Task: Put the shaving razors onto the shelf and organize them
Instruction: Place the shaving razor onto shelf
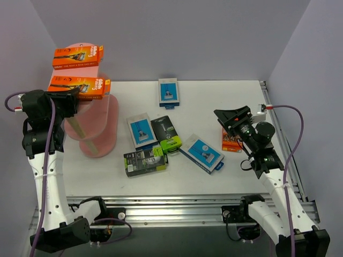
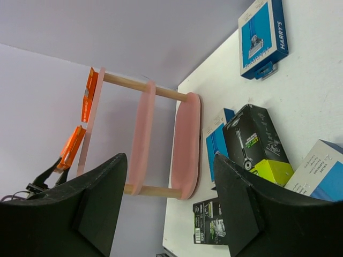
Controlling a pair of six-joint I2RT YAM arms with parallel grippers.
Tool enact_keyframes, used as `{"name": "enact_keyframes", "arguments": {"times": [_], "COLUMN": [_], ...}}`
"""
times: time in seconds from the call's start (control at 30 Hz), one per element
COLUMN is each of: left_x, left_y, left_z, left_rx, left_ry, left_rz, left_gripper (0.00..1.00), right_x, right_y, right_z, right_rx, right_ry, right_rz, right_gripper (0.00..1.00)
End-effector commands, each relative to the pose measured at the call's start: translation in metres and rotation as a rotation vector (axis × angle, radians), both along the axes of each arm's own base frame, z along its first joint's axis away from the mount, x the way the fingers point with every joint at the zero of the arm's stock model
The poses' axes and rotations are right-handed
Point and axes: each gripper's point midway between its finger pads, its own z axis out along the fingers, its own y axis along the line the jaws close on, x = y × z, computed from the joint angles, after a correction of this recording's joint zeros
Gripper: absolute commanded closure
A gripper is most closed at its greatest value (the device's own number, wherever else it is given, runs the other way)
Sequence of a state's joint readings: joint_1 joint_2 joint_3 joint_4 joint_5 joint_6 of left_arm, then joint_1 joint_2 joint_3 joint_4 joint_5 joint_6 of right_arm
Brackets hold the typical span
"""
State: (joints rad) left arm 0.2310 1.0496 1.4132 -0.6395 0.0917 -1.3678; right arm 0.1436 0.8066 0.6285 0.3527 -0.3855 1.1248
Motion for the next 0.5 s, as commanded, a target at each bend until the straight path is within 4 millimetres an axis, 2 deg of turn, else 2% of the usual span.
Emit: {"name": "enact_keyframes", "arguments": {"times": [0.0,0.47], "left_x": [0.004,0.022], "left_y": [0.006,0.024], "left_z": [0.013,0.011], "left_rx": [0.002,-0.008], "left_ry": [-0.045,-0.023], "left_rz": [0.013,0.043], "left_gripper": [0.98,0.98], "right_x": [-0.001,0.009], "right_y": [0.0,-0.013], "right_z": [0.02,0.012], "right_rx": [0.01,0.018], "right_ry": [-0.085,-0.067], "right_rz": [0.029,0.014], "right_gripper": [0.39,0.39]}}
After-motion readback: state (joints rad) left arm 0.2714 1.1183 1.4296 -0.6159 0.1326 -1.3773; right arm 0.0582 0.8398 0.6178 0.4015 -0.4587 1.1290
